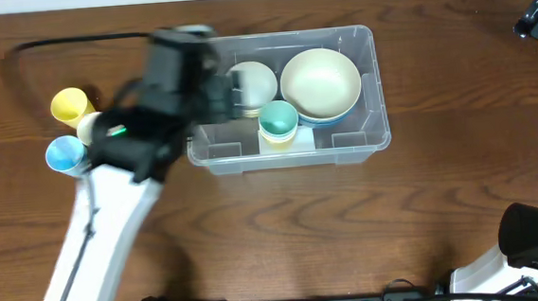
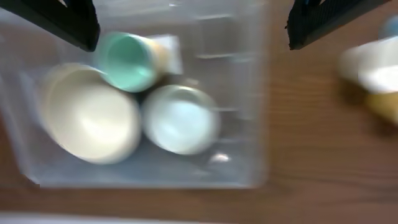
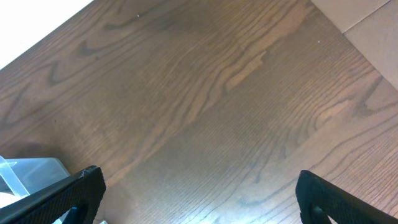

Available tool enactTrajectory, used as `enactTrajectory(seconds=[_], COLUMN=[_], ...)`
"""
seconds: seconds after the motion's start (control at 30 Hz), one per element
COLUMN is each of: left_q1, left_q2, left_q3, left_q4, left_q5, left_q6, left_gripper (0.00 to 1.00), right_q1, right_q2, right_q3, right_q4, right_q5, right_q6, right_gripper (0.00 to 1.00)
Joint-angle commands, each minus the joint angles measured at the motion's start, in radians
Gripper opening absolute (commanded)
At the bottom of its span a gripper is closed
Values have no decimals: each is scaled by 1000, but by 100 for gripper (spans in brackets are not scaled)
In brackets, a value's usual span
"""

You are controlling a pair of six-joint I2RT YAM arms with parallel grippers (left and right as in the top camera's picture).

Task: Pack container
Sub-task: 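Release the green cup and move left gripper to the white cup, then grasp the white cup rim with the left gripper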

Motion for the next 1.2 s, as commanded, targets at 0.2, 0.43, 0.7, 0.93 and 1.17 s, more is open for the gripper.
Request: enactTrajectory(seconds=[0.2, 0.43, 0.7, 0.93, 1.17], left_q1=[367, 495, 531, 530, 530], left_q2=[78, 276, 465, 543, 557], left_q3=[9, 9, 9, 9, 3], left_q4=[-88, -68, -48, -30, -19], left_q5=[-137, -137, -137, -88, -80], left_q6=[53, 49, 50, 73, 72], left_gripper=[97, 98, 98, 96, 52], right_q1=[-4, -4, -4, -4, -4], right_q2=[-19, -19, -19, -19, -19], right_q3=[11, 11, 11, 11, 11], right_q4=[-1, -1, -1, -1, -1], right_q5=[6, 6, 6, 6, 6], right_q6=[13, 13, 13, 13, 13], right_gripper=[99, 99, 99, 99, 99])
